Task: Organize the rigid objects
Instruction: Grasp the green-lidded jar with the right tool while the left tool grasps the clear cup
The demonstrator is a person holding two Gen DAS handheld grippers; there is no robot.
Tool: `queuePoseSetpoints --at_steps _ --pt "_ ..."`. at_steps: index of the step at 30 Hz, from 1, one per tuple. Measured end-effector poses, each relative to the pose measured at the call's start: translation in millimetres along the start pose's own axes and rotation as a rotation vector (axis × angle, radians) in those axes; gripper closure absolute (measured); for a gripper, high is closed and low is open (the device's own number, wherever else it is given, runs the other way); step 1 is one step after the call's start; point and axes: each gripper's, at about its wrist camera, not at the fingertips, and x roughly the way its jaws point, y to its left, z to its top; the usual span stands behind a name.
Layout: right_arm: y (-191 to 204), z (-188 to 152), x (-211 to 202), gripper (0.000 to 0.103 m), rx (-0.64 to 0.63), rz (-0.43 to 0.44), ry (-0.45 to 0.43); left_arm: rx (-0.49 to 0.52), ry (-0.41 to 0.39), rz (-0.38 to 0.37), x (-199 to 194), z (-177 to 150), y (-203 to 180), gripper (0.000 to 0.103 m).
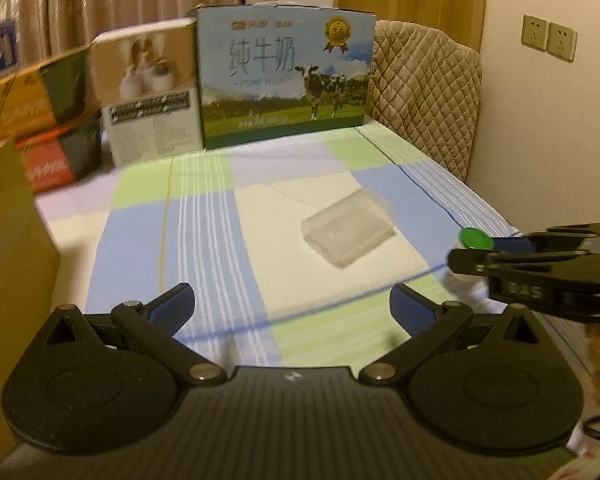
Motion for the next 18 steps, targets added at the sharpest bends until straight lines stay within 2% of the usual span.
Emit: queuePoseSetpoints --at_steps 3,5,12,18 --pt "-9.0 3.4 -2.6 0.077 0.029 -0.01 -0.006 0.038 0.01 0.012 20.6 10.1 -8.8 0.002" --pt "-14.3 4.9 -3.1 0.077 0.052 -0.014 -0.004 0.07 0.01 0.005 32.1 15.3 -15.6 0.007" --pt "-25.4 7.4 -5.5 0.077 0.09 -0.018 -0.006 0.21 0.0 -0.025 71.6 32.0 -43.2 0.013" --pt "-32.0 8.2 -4.6 0.077 0.116 -0.042 -0.004 0.248 0.039 -0.084 98.7 46.9 -47.5 0.024"
